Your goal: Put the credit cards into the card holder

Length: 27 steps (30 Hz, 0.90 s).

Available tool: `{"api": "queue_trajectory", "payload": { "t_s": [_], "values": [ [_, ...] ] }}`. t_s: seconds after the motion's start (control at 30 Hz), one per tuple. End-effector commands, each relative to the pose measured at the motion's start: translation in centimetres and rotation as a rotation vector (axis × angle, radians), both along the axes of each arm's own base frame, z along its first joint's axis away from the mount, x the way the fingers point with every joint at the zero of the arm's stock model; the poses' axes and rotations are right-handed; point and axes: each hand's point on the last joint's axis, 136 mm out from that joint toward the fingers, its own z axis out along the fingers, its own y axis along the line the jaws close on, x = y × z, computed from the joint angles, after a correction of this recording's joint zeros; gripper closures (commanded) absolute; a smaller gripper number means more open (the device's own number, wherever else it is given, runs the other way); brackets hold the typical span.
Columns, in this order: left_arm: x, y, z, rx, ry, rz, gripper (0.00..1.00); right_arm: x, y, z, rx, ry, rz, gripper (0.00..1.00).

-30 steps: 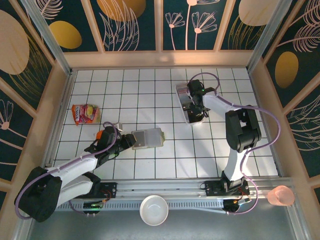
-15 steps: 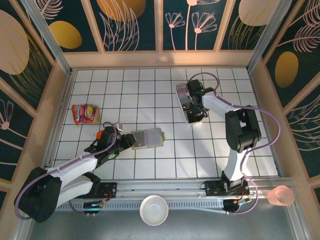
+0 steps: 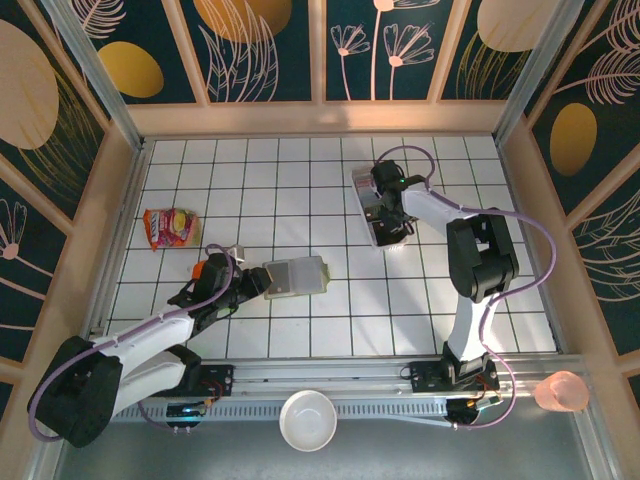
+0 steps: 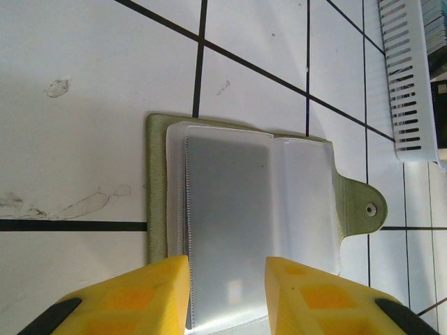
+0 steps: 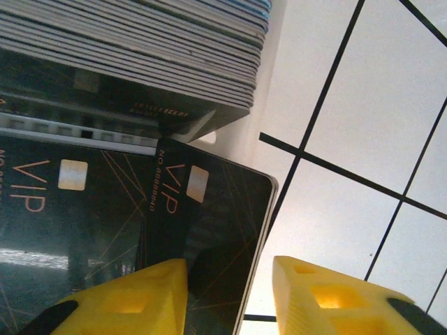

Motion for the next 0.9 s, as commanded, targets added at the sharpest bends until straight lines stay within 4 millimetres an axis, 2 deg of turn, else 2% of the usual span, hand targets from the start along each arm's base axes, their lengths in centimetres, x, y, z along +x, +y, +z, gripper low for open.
{"api": "queue_trajectory", "payload": {
  "t_s": [0.0,0.2,0.47,0.53,0.6,0.63,0.73,0.8,0.87],
  "values": [
    [-0.1,0.1,0.0,-0.015,-0.002,0.005,0.67,0.8,-0.1,1.8,-0.014,-0.051,-0.006,0.66],
    [-0.1,0.0,-0.1,-0.018,0.004,0.004,0.68,0.8,-0.3,3.3,-0.011,-0.097,-0.004,0.71],
    [0.0,-0.1,0.2,-0.025,0.0,0.004,0.68,0.7,-0.2,3.1,-0.01,-0.089,-0.003,0.71],
    [0.0,-0.1,0.1,-0.025,0.0,0.005,0.68,0.5,0.1,2.7,0.015,-0.074,-0.008,0.62],
    [-0.1,-0.1,0.1,-0.023,0.001,0.007,0.68,0.5,0.6,2.4,0.048,-0.066,-0.012,0.45],
    [0.0,-0.1,0.1,-0.024,-0.001,0.006,0.68,0.5,0.5,2.2,0.057,-0.062,-0.017,0.42],
    [0.0,-0.1,0.1,-0.024,-0.001,0.006,0.68,0.9,0.8,1.8,0.131,-0.054,-0.011,0.4],
    [0.0,0.0,0.1,-0.02,-0.001,0.005,0.68,1.6,1.3,2.3,0.203,-0.061,-0.01,0.35],
    [0.0,0.0,0.1,-0.018,-0.004,0.005,0.68,2.4,1.1,2.8,0.184,-0.09,0.012,0.34]
  ]
}}
